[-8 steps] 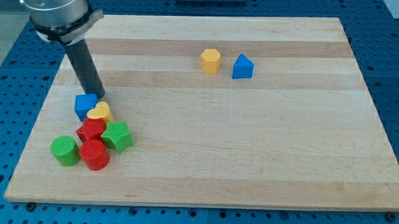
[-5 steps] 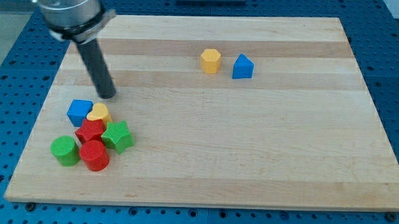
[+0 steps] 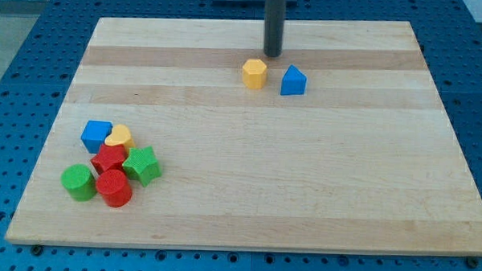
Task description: Move the yellow hexagon to the group of blocks
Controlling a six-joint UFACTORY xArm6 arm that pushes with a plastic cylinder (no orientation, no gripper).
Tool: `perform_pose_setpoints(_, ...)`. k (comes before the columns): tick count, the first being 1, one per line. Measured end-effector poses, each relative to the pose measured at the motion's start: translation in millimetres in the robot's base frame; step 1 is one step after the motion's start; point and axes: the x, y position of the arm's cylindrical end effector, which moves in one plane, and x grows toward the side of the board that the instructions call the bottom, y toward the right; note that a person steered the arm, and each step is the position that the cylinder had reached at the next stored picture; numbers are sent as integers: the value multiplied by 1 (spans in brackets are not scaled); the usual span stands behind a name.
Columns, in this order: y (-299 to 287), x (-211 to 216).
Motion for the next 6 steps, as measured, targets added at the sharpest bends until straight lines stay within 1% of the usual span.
perform_pose_setpoints(1,6,14)
perform_pose_setpoints(3,-10,31)
perform_pose_setpoints(4,-28,47)
perform_pose_setpoints(6,-84,62)
